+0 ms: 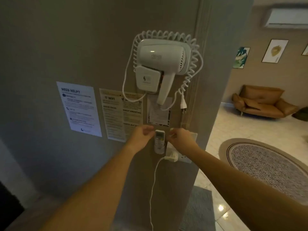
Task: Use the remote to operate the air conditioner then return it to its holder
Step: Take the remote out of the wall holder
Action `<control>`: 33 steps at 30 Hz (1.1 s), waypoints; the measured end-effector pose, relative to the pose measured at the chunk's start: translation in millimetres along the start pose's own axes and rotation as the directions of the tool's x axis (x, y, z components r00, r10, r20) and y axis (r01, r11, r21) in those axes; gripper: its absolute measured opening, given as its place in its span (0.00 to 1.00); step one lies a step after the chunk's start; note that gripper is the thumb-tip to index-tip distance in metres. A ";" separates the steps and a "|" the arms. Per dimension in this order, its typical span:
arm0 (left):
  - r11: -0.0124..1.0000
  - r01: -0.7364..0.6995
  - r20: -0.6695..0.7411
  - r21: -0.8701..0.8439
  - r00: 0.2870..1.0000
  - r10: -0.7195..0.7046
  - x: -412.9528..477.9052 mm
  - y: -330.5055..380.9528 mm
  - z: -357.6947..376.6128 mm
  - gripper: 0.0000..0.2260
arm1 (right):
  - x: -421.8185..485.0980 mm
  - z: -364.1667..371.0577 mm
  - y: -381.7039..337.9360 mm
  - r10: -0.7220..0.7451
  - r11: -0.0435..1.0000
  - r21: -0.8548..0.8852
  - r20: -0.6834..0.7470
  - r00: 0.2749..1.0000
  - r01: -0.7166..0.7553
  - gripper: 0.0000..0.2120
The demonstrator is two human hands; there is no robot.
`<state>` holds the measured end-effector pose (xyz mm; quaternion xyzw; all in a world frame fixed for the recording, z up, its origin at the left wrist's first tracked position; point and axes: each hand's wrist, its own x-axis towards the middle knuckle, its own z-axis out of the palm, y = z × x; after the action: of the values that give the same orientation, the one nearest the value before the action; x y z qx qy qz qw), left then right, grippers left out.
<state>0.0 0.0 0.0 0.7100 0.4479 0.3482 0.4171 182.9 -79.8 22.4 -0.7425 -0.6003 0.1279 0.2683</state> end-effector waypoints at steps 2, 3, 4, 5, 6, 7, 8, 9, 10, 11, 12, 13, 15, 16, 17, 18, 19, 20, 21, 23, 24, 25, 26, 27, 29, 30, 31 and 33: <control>1.000 0.010 0.009 -0.020 1.000 -0.009 5.0 -3.7 2.4 0.16 | 7.0 6.9 0.2 0.036 0.999 -0.004 -0.034 0.999 -0.037 0.10; 1.000 0.004 0.013 -0.022 1.000 -0.004 7.5 -8.1 4.6 0.16 | 9.7 11.2 2.2 0.042 0.999 -0.001 -0.052 0.998 -0.042 0.10; 0.999 -0.008 0.008 -0.032 1.000 0.008 8.6 -11.1 6.6 0.16 | 9.4 14.0 1.4 0.052 0.999 -0.009 -0.063 0.997 -0.053 0.10; 0.999 -0.021 -0.002 -0.050 1.000 0.021 11.6 -15.3 8.8 0.15 | 11.5 17.7 2.1 0.045 0.999 -0.005 -0.074 0.996 -0.046 0.11; 0.997 -0.031 -0.007 -0.069 1.000 0.030 13.1 -18.1 10.2 0.15 | 12.4 20.7 2.5 0.036 0.999 -0.002 -0.082 0.996 -0.036 0.11; 0.995 -0.042 -0.012 -0.087 0.999 0.042 15.6 -21.9 11.0 0.14 | 14.2 23.2 3.1 0.023 1.000 0.001 -0.087 0.996 -0.023 0.10; 0.995 -0.049 -0.014 -0.092 0.999 0.048 16.7 -25.0 11.4 0.13 | 14.6 24.2 2.3 0.019 1.000 -0.002 -0.090 0.996 -0.019 0.10; 0.994 -0.054 -0.013 -0.092 0.999 0.053 17.5 -27.6 12.3 0.13 | 16.1 26.6 2.5 0.016 1.000 -0.007 -0.087 0.996 -0.017 0.10; 0.995 -0.054 -0.013 -0.088 0.999 0.053 18.3 -29.6 13.0 0.12 | 16.8 28.4 1.6 0.016 1.000 -0.011 -0.082 0.997 -0.017 0.10; 0.995 -0.058 -0.014 -0.082 0.998 0.057 19.0 -31.3 13.5 0.12 | 17.3 29.9 1.2 0.018 1.000 -0.012 -0.078 0.997 -0.018 0.10; 0.995 -0.059 -0.009 -0.080 0.998 0.059 19.7 -32.5 14.1 0.12 | 17.9 31.2 0.6 0.016 1.000 -0.008 -0.077 0.997 -0.016 0.10; 0.995 -0.058 -0.004 -0.077 0.998 0.057 20.8 -34.6 14.7 0.12 | 18.5 32.0 0.5 0.016 1.000 -0.008 -0.079 0.997 -0.016 0.10; 0.995 -0.049 0.003 -0.084 0.999 0.050 22.1 -38.2 14.1 0.12 | 19.6 33.9 0.4 0.018 1.000 -0.009 -0.083 0.996 -0.019 0.10; 0.995 -0.048 0.002 -0.091 0.999 0.048 22.7 -39.9 13.8 0.12 | 20.1 34.7 0.4 0.021 1.000 -0.008 -0.079 0.997 -0.022 0.10; 0.994 -0.043 0.003 -0.105 0.999 0.044 22.5 -41.4 13.7 0.12 | 20.3 35.5 0.1 0.023 1.000 -0.005 -0.081 0.996 -0.024 0.10; 0.992 -0.040 0.006 -0.124 0.999 0.041 22.5 -42.7 14.0 0.11 | 20.8 36.4 -0.5 0.029 1.000 0.001 -0.085 0.996 -0.029 0.10; 0.988 -0.038 0.010 -0.149 0.999 0.040 21.8 -42.3 14.1 0.11 | 21.0 37.2 -1.2 0.035 0.999 0.007 -0.089 0.995 -0.034 0.09; 0.984 -0.031 0.013 -0.173 0.999 0.034 22.0 -43.5 14.6 0.11 | 21.0 38.2 -2.0 0.042 0.999 0.012 -0.087 0.995 -0.041 0.09; 0.981 -0.024 0.013 -0.194 1.000 0.028 22.4 -44.4 15.2 0.10 | 21.0 39.2 -2.6 0.049 0.999 0.013 -0.088 0.995 -0.048 0.09; 0.976 -0.012 0.010 -0.216 1.000 0.014 23.4 -46.1 16.2 0.09 | 21.4 41.1 -3.9 0.058 0.998 0.001 -0.090 0.994 -0.059 0.08; 0.974 -0.015 0.008 -0.226 1.000 0.017 23.8 -45.8 16.0 0.09 | 21.5 41.6 -4.4 0.058 0.998 0.002 -0.095 0.994 -0.058 0.07; 0.970 -0.022 0.001 -0.241 1.000 0.023 24.2 -44.1 15.6 0.09 | 21.5 41.6 -5.2 0.057 0.998 0.021 -0.101 0.993 -0.055 0.08; 0.966 -0.033 -0.012 -0.258 0.999 0.031 24.6 -41.1 14.4 0.10 | 21.0 40.0 -7.6 0.055 0.997 0.060 -0.112 0.992 -0.048 0.08; 0.960 -0.049 -0.032 -0.274 0.999 0.041 25.6 -38.3 13.3 0.11 | 20.8 37.6 -10.4 0.051 0.993 0.110 -0.127 0.991 -0.037 0.09; 0.948 -0.081 -0.069 -0.308 0.996 0.063 26.1 -27.2 8.4 0.12 | 21.4 30.7 -17.0 0.034 0.979 0.204 -0.172 0.985 0.002 0.11; 0.939 -0.087 -0.085 -0.334 0.994 0.062 26.3 -21.6 5.4 0.12 | 22.7 26.7 -20.2 0.024 0.972 0.232 -0.198 0.980 0.024 0.12; 0.926 -0.091 -0.098 -0.366 0.993 0.059 25.9 -15.1 2.8 0.13 | 23.6 22.4 -23.6 0.019 0.967 0.252 -0.220 0.975 0.038 0.11; 0.902 -0.102 -0.124 -0.419 0.991 0.054 24.1 -5.0 -1.6 0.12 | 23.4 15.5 -28.8 0.015 0.952 0.301 -0.239 0.971 0.060 0.11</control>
<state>5.5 24.1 -1.0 0.5996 0.3547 0.4920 0.5221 156.9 -49.7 28.6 -0.6950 -0.5451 0.1264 0.4516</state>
